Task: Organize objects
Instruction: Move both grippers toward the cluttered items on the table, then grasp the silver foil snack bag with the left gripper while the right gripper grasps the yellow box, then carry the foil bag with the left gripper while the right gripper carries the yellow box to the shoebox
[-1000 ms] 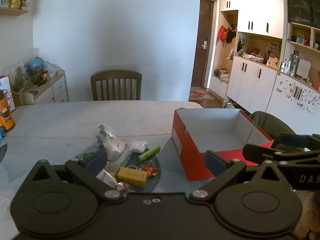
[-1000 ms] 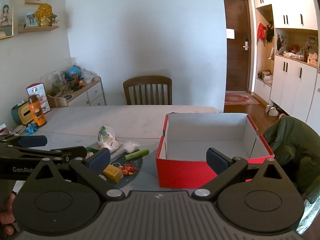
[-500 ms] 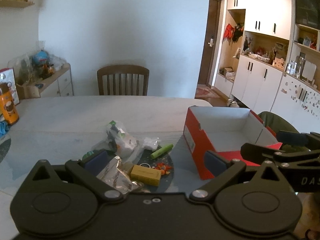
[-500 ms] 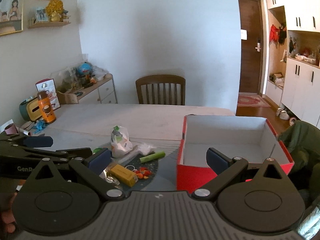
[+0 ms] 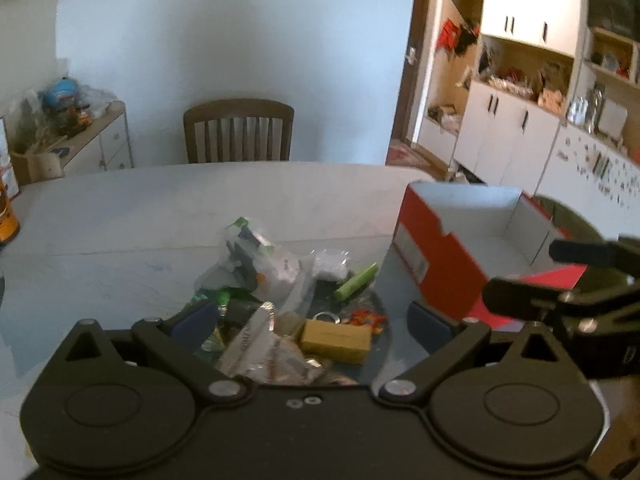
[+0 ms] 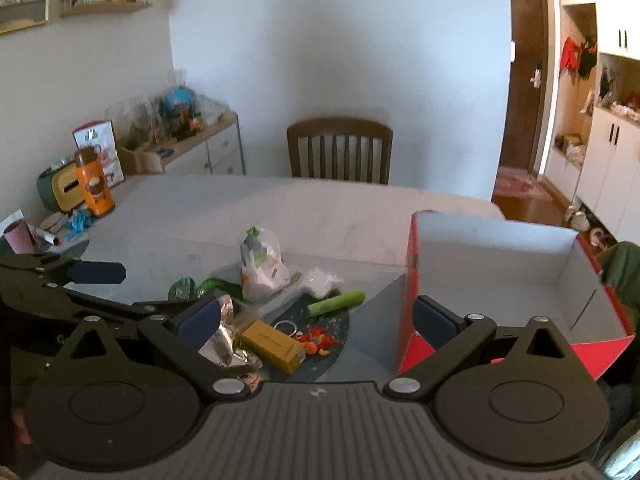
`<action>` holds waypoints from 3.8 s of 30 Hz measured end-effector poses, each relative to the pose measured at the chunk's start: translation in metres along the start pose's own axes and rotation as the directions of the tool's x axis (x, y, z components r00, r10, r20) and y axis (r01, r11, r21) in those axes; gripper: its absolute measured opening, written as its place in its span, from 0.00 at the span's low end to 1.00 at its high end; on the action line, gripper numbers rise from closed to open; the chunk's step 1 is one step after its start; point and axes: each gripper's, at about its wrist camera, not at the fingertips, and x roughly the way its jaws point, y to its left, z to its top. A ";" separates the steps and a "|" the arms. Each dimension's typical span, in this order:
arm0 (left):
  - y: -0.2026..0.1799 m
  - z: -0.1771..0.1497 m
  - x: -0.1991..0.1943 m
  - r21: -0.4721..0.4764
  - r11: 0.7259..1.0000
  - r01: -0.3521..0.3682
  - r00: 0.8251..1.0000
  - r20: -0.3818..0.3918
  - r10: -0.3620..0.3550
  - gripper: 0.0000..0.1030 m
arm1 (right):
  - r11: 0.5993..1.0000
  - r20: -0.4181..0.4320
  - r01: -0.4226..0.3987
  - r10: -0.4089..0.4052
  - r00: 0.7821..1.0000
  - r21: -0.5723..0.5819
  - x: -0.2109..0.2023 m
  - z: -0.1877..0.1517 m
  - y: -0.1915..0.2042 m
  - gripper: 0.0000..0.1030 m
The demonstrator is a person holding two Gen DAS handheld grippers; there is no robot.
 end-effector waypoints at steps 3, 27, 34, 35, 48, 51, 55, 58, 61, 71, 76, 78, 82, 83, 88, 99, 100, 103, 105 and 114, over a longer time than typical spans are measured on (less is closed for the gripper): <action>0.011 -0.006 0.014 0.017 1.000 0.011 0.999 -0.032 -0.011 0.98 | 1.000 -0.029 0.003 -0.003 1.000 -0.023 0.019 0.001 0.004 1.00; 0.035 -0.040 0.095 0.255 0.961 0.106 0.985 -0.159 -0.067 0.89 | 0.973 -0.299 -0.065 -0.004 0.954 -0.221 0.152 -0.019 0.029 0.78; 0.032 -0.047 0.102 0.305 0.946 0.111 0.985 -0.160 -0.064 0.84 | 0.954 -0.358 -0.104 -0.004 0.934 -0.282 0.169 -0.026 0.038 0.62; 0.032 -0.047 0.103 0.308 0.945 0.111 0.985 -0.161 -0.063 0.83 | 0.950 -0.361 -0.109 -0.004 0.933 -0.292 0.171 -0.026 0.040 0.61; 0.030 -0.047 0.109 0.326 0.939 0.111 0.984 -0.167 -0.059 0.71 | 0.930 -0.379 -0.161 0.025 0.925 -0.331 0.184 -0.027 0.050 0.47; 0.030 -0.046 0.110 0.315 0.940 0.128 0.982 -0.176 -0.075 0.62 | 0.930 -0.377 -0.160 0.024 0.926 -0.331 0.183 -0.027 0.050 0.41; 0.030 -0.045 0.109 0.305 0.942 0.143 0.979 -0.183 -0.090 0.56 | 0.930 -0.375 -0.153 0.017 0.927 -0.334 0.181 -0.027 0.052 0.36; 0.030 -0.044 0.106 0.304 0.943 0.138 0.980 -0.177 -0.087 0.51 | 0.929 -0.367 -0.147 0.013 0.930 -0.340 0.177 -0.028 0.054 0.34; 0.031 -0.042 0.103 0.295 0.944 0.145 0.981 -0.170 -0.097 0.46 | 0.934 -0.349 -0.124 -0.001 0.937 -0.334 0.171 -0.027 0.056 0.32; 0.037 -0.034 0.087 0.235 0.955 0.180 0.977 -0.152 -0.147 0.41 | 0.962 -0.297 -0.059 -0.025 0.955 -0.268 0.144 -0.016 0.048 0.29; 0.042 -0.027 0.076 0.189 0.962 0.198 0.975 -0.141 -0.173 0.40 | 0.969 -0.263 -0.038 -0.028 0.964 -0.246 0.124 -0.009 0.046 0.28; 0.044 -0.023 0.072 0.169 0.964 0.207 0.973 -0.137 -0.185 0.40 | 0.971 -0.250 -0.031 -0.030 0.968 -0.236 0.115 -0.006 0.044 0.28; 0.048 -0.011 0.063 0.140 0.963 0.231 0.968 -0.131 -0.213 0.40 | 0.975 -0.227 -0.016 -0.036 0.973 -0.223 0.098 0.001 0.039 0.28; 0.049 -0.007 0.061 0.133 0.962 0.237 0.967 -0.126 -0.221 0.40 | 0.975 -0.215 -0.010 -0.038 0.976 -0.222 0.093 0.003 0.037 0.28; 0.058 0.020 0.050 0.103 0.962 0.253 0.965 -0.103 -0.243 0.40 | 0.983 -0.160 0.011 -0.041 0.986 -0.184 0.072 0.018 0.022 0.28; 0.067 0.084 0.049 0.004 0.957 0.290 0.953 -0.092 -0.288 0.40 | 0.990 -0.059 0.041 -0.050 0.997 -0.136 0.045 0.049 -0.031 0.28; 0.064 0.088 0.050 0.004 0.958 0.287 0.954 -0.093 -0.285 0.40 | 0.990 -0.051 0.044 -0.051 0.997 -0.134 0.043 0.051 -0.038 0.28; 0.057 0.098 0.052 -0.015 0.958 0.285 0.953 -0.101 -0.285 0.40 | 0.990 -0.036 0.052 -0.058 0.998 -0.133 0.040 0.055 -0.052 0.28; 0.054 0.105 0.055 -0.038 0.955 0.295 0.949 -0.106 -0.298 0.40 | 0.990 -0.029 0.060 -0.064 0.998 -0.126 0.039 0.057 -0.064 0.28; 0.006 0.131 0.070 0.008 0.950 0.313 0.943 -0.119 -0.310 0.40 | 0.991 -0.014 0.099 -0.101 0.995 -0.093 0.039 0.060 -0.122 0.28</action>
